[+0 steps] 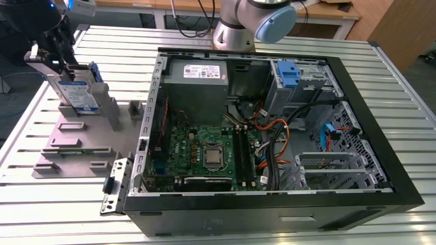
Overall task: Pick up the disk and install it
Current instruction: 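Pick up the disk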
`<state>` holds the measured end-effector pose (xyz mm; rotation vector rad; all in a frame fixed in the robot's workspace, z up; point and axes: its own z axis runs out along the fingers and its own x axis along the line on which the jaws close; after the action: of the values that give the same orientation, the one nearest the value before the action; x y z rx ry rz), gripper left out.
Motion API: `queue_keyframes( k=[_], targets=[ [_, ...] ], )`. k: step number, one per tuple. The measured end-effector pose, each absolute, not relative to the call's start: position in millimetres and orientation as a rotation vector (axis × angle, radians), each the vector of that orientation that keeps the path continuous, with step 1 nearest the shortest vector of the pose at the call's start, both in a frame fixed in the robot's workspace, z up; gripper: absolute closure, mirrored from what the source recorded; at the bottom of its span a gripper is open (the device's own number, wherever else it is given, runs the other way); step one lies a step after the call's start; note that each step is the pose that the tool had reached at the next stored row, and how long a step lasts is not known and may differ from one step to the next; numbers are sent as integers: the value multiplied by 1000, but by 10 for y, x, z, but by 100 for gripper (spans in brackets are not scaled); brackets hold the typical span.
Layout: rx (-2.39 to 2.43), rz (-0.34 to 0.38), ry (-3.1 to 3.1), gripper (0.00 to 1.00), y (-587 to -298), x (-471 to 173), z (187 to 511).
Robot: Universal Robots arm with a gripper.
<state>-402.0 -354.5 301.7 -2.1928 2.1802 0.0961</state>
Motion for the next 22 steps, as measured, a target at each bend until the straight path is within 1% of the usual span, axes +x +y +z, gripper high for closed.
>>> queue_keyframes(
  k=[7,22],
  targets=[
    [-2198,85,2186,53,-3545,-4020,3018],
    [-2199,84,2186,53,-3545,-4010,3010]
  ],
)
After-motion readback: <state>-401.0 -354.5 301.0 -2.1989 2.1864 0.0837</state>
